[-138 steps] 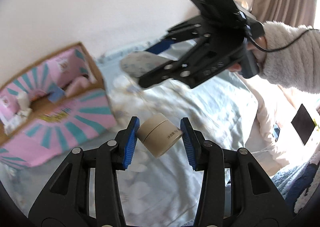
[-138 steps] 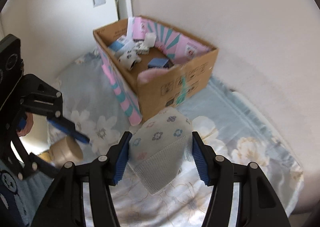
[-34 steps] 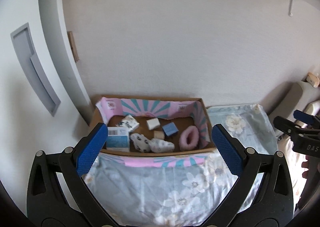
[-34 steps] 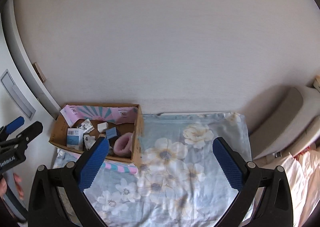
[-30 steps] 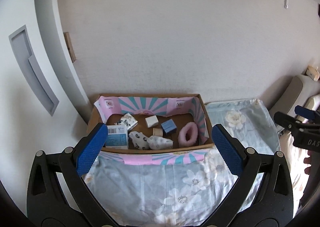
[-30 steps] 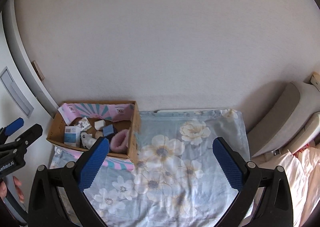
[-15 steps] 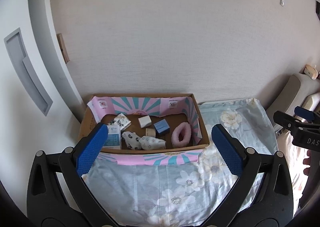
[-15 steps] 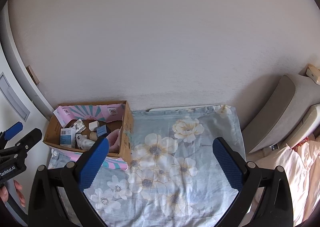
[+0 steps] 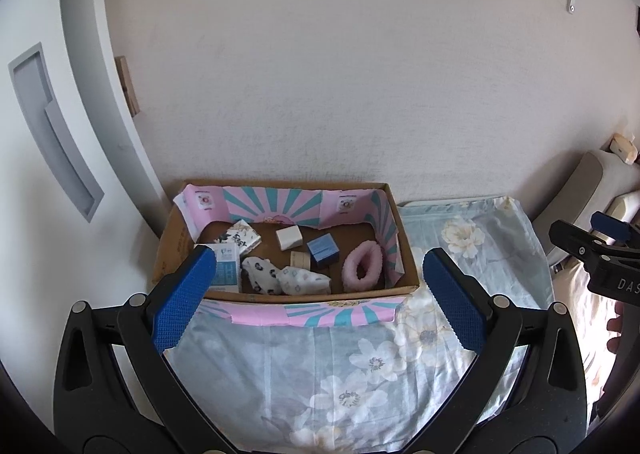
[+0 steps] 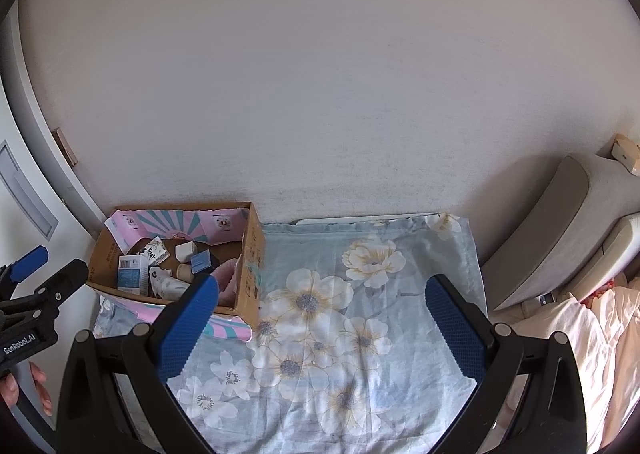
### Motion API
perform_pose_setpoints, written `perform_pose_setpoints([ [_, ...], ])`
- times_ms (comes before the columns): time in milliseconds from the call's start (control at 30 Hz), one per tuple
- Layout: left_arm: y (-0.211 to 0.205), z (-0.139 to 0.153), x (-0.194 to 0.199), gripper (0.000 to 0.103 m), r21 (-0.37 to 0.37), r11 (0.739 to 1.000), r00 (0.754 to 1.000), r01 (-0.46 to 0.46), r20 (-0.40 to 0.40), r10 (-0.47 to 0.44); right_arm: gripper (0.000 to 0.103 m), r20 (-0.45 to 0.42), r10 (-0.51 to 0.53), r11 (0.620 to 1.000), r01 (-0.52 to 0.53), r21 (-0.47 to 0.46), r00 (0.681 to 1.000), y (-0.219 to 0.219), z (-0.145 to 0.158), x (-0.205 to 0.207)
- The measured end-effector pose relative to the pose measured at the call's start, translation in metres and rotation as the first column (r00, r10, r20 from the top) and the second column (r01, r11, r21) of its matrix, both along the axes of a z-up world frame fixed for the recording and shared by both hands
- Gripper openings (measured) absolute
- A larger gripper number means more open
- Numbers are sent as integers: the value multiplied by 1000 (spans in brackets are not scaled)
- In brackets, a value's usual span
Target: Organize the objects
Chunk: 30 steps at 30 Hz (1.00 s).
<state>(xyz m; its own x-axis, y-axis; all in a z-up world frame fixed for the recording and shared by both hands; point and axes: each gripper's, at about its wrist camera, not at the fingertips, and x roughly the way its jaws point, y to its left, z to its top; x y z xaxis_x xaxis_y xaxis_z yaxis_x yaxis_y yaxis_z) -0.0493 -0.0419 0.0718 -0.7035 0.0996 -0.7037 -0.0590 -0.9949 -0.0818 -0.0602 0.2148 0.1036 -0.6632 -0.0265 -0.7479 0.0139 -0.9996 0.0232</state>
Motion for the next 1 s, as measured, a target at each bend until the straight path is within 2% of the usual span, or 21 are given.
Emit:
perform_pose_setpoints([
  [1000,-1,10,3,103,-37,999,1000,-14,-28,13,103,2,-8,1000,8,5,1000,-2,1,0],
])
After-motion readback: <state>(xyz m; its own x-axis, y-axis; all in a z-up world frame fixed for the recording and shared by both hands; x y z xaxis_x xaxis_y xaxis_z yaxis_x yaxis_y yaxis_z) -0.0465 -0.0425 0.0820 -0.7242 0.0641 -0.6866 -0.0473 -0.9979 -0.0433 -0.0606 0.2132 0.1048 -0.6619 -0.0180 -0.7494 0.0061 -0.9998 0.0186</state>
